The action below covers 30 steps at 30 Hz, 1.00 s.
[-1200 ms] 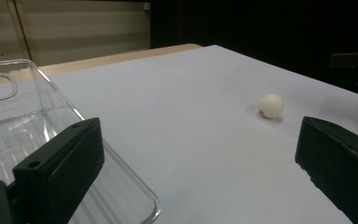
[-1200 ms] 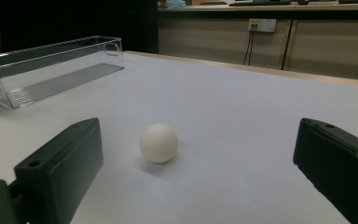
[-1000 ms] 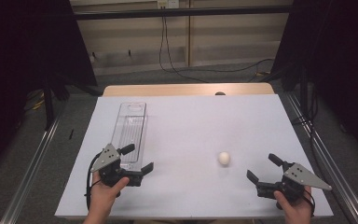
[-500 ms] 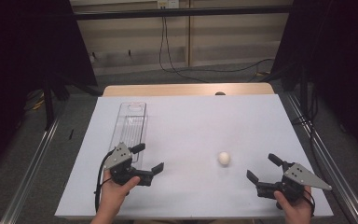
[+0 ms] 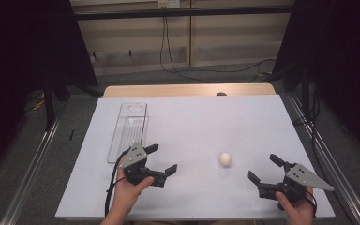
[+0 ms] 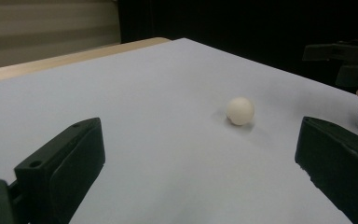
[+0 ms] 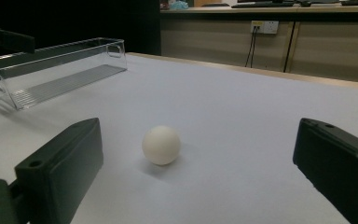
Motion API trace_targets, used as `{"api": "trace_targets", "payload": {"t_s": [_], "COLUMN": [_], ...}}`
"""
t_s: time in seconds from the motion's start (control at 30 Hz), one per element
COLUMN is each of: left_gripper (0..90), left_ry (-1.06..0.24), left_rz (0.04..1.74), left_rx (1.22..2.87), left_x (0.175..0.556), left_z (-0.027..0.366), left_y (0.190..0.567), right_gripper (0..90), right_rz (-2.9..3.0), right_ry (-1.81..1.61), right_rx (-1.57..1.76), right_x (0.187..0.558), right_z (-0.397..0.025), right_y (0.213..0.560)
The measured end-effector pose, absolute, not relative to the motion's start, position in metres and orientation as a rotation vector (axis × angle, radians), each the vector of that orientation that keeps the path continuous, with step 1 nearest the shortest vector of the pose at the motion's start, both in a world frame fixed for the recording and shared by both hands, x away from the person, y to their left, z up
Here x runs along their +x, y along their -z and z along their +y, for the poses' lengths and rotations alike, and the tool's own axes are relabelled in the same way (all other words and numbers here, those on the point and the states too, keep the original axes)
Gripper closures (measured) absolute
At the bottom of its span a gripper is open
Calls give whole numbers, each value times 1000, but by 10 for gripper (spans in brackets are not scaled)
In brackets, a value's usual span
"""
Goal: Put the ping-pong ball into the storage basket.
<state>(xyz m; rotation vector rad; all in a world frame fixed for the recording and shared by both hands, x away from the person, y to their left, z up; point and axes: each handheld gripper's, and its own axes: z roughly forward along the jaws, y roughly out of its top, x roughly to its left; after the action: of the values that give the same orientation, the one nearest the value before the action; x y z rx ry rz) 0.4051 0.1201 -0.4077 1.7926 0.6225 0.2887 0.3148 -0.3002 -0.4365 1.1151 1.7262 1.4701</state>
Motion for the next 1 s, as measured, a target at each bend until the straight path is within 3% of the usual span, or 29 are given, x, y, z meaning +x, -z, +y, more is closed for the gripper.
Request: {"api": "trace_targets", "payload": {"t_s": [1.0], "left_gripper": [17], "left_ry": [-204], "left_rz": [581], "left_rx": [1857], "left_x": [415], "left_z": [67], "left_y": [427], "right_gripper": [12], "right_rz": [1729], "right_ry": [-1473], "right_rx": [1106], "right_x": [315], "right_z": [-301], "right_y": [436]}}
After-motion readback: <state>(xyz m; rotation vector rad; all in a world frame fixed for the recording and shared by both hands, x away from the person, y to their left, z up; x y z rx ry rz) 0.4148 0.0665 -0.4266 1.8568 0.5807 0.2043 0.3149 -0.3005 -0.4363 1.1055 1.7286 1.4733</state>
